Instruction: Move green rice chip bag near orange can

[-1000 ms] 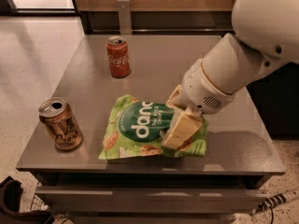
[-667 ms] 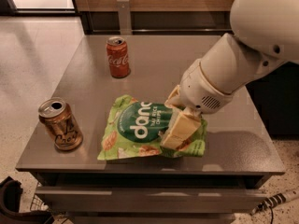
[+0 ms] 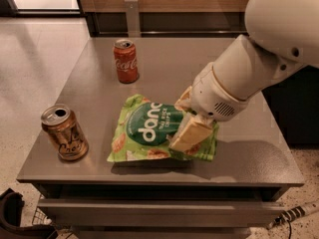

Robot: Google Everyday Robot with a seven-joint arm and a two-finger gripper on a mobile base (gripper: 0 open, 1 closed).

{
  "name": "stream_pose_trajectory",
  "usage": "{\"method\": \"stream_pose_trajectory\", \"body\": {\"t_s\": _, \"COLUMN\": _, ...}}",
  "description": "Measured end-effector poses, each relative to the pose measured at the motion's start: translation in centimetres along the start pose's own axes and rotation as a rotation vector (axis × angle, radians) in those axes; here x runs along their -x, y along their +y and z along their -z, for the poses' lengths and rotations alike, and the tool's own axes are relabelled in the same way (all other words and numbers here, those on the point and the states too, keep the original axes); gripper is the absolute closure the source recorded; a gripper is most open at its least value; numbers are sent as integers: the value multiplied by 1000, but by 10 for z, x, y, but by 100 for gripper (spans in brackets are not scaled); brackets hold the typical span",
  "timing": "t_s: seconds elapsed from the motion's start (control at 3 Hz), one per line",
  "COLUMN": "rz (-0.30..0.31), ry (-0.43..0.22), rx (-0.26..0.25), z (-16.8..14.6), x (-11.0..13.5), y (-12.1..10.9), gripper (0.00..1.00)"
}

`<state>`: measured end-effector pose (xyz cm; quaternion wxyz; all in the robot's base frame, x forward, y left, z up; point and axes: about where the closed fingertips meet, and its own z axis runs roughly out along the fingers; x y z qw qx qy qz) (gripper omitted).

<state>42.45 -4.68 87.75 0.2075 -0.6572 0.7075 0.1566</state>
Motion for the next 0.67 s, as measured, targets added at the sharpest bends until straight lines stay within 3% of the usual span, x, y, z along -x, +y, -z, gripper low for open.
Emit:
{"method": "stream_pose_trajectory", "body": {"t_s": 0.33, "rz": 3, "ry": 1, "rx": -2, "z": 1, "x": 1, "y": 1, "gripper": 0}}
{"method": "stream_pose_trajectory", "body": {"t_s": 0.67, "rz": 3, "ry": 1, "rx": -2, "z": 1, "x": 1, "y": 1, "gripper": 0}}
